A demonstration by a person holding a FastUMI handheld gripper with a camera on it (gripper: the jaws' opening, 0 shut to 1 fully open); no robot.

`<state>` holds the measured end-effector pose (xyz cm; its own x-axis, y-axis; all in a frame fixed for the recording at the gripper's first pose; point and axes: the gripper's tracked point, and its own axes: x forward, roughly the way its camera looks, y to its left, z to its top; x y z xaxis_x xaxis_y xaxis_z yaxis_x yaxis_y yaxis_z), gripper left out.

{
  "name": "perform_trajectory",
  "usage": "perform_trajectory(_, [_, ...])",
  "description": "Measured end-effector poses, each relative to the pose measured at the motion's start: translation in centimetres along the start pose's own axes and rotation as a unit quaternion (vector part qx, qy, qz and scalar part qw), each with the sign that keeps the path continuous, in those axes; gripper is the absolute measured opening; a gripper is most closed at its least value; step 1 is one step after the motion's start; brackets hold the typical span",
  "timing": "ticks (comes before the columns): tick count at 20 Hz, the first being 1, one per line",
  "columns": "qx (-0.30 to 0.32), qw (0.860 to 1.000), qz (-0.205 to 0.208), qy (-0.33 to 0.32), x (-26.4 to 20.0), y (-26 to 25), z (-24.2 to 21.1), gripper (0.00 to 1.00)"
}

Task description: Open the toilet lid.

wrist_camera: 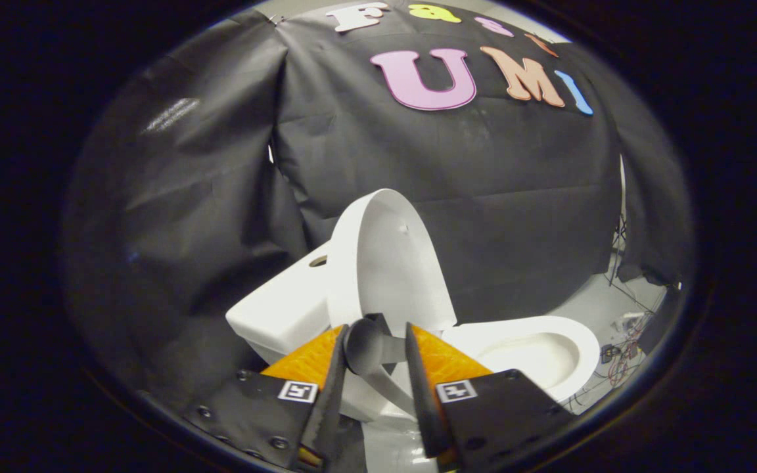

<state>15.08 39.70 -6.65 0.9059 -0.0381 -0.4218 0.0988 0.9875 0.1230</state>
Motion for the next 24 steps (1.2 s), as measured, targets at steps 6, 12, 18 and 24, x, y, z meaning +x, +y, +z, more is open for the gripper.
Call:
perform_trajectory(6, [-0.033,0.999,0.027,0.011,-1.6,-0.8,0.2,0.99])
perform_trajectory(12, [-0.050,0.998,0.028,-0.029,-4.6,-3.8,3.3,0.98])
perform_trajectory(18, [-0.043,0.998,0.021,-0.046,-6.7,-8.1,5.0,0.98])
perform_trajectory(24, [-0.075,0.995,0.021,-0.056,-8.3,-10.8,5.6,0.99])
